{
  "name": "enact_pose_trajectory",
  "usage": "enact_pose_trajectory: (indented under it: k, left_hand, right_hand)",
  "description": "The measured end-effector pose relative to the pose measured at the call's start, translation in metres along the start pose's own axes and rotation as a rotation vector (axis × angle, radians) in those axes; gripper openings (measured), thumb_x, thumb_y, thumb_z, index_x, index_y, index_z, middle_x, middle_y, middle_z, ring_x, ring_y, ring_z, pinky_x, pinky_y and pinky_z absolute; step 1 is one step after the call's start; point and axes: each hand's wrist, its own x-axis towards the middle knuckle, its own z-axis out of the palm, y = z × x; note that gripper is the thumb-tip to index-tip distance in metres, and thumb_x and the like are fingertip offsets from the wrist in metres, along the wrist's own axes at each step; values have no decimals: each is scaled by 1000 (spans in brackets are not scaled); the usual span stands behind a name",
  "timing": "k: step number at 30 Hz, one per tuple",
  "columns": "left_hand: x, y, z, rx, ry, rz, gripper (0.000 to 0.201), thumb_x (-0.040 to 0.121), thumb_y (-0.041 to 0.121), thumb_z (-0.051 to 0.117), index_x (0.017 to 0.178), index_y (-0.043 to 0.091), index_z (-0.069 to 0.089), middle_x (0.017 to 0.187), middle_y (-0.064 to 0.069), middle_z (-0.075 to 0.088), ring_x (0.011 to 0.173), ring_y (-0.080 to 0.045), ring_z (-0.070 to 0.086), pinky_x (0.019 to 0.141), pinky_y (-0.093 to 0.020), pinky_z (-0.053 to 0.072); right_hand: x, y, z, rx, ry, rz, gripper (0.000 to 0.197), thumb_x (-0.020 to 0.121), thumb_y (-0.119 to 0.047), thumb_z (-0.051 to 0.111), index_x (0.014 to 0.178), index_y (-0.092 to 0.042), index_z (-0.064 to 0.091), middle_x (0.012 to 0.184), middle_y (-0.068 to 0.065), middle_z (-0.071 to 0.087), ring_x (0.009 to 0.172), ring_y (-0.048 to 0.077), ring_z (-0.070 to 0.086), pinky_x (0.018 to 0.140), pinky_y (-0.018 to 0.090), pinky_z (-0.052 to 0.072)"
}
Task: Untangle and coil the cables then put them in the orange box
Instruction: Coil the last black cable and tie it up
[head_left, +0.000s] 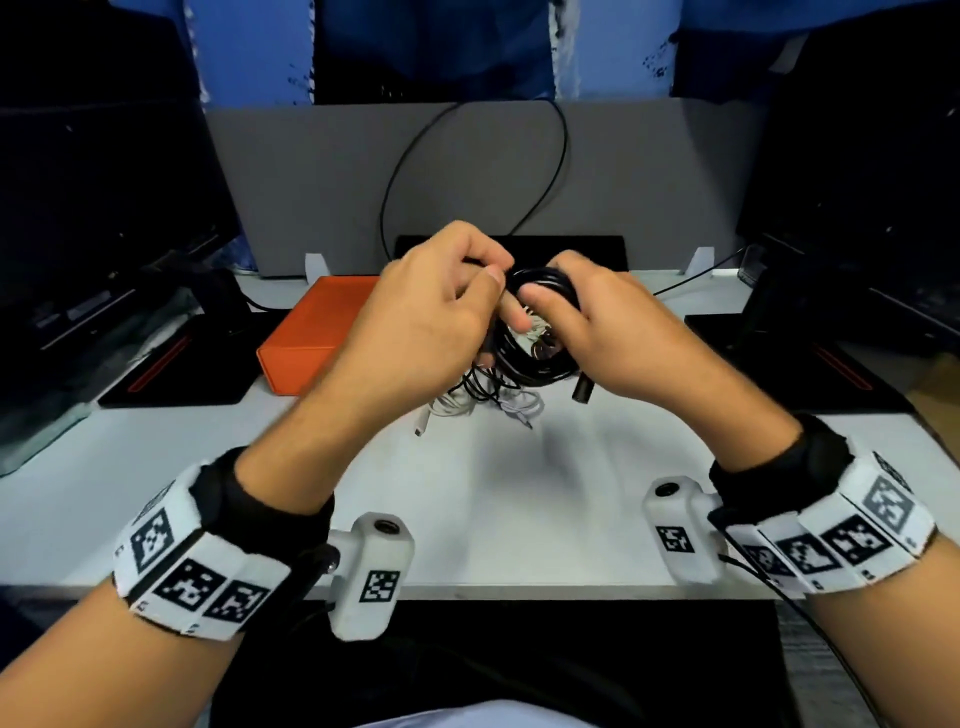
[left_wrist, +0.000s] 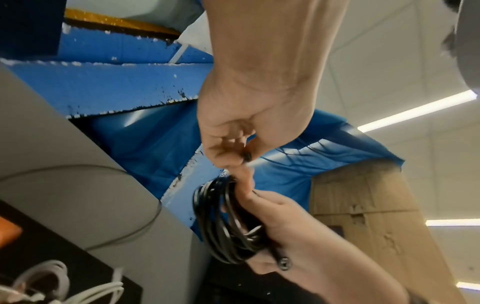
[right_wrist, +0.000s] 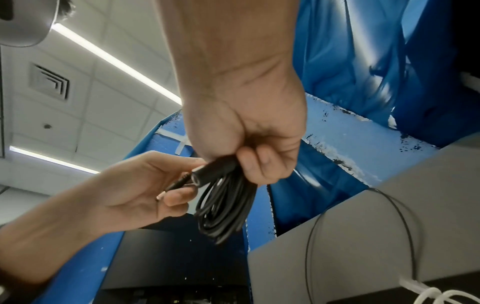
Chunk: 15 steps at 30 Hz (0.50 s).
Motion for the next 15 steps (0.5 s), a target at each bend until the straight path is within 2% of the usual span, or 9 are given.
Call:
enact_pose_trajectory:
  k: [2,4,6,8,10,12,15]
  left_hand:
    - [-3,7,-1,-40,-142,-73,11,101,8,50,103,5,60,84,0,79,64,-17,69,66,-34,51]
    - [-5,8,-2,-57,-227,-97,12,102,10,55,103,1,63,87,-2,80,68,-15,70,69,-36,50]
    - [-5,8,-3,-17,-191,-69,16,101,8,52,100,12,67,86,0,79,67,-15,70,68,-33,50]
    - [-4,7,-4,72,-100,-6,29,96,8,45,94,24,70,84,4,78,66,-18,71,68,-36,55]
    - [-3,8,-9,159,0,63,32,90,13,43,89,25,73,82,3,76,68,-23,70,67,-45,59]
    - [-1,8,-15,134,46,75,31,89,20,45,87,22,75,81,-3,76,70,-22,69,68,-50,59]
    - [2,5,-19,77,-14,85,24,98,34,60,89,17,76,83,-5,76,75,-18,72,75,-49,58]
  right_hand:
    - [3,5,-6,49,45,38,27,104,-50,47,103,-25,56,79,-9,63,73,10,60,56,24,42]
    - [3,7,-14,51,54,37,27,105,-49,47,106,-24,57,79,-9,62,70,7,60,49,17,40]
    - [2,7,-18,8,40,11,28,105,-50,46,108,-24,57,78,-11,62,72,4,59,55,22,43]
    - [0,6,-18,-27,23,-6,30,105,-51,45,111,-24,56,77,-9,63,75,4,58,63,32,46]
    - [-2,4,-17,-44,5,-13,31,105,-52,45,114,-23,55,78,-9,62,77,4,57,65,33,46]
    - [-3,2,-17,-54,-9,-17,31,105,-52,44,115,-24,54,79,-11,61,78,4,57,64,31,46]
    - [-5,0,-19,-66,-24,-22,31,105,-52,44,115,-25,54,79,-11,61,77,5,58,65,33,47]
